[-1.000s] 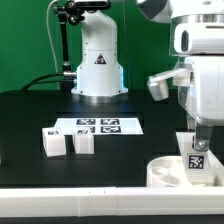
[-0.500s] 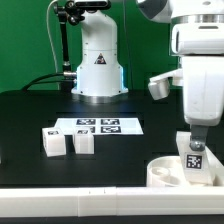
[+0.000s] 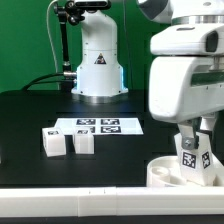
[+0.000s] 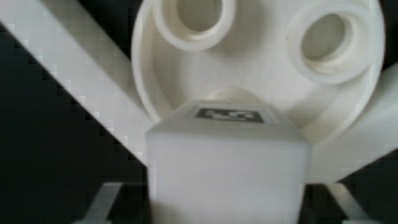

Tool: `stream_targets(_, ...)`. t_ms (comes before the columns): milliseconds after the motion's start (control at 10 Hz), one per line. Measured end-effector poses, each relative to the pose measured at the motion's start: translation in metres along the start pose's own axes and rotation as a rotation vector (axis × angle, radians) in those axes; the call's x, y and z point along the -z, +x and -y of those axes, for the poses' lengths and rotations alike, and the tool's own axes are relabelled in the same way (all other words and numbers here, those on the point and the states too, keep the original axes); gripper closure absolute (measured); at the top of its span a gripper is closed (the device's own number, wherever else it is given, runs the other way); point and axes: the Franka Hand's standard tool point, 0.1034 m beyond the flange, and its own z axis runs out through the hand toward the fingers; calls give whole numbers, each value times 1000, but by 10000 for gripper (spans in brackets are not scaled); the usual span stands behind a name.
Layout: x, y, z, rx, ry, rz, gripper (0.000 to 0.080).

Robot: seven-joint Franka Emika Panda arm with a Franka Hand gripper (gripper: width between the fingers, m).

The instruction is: Assemble stool

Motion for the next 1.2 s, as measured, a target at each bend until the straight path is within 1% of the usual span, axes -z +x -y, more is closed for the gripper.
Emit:
stream_targets(200, 0, 0, 1, -225, 11, -4, 449)
stream_targets(400, 0, 2, 5, -487, 30, -8, 450)
stream_targets(500, -1, 4, 9, -620, 43, -8, 451)
stream_targets(600, 0, 6, 12, -727, 48, -5, 453)
stream_targets(700, 0, 6, 13, -831, 47, -2, 453)
stream_targets(800, 0, 6, 13, -902, 46, 0, 453)
stream_targets(1200, 0, 5, 12, -1158, 61, 7, 453)
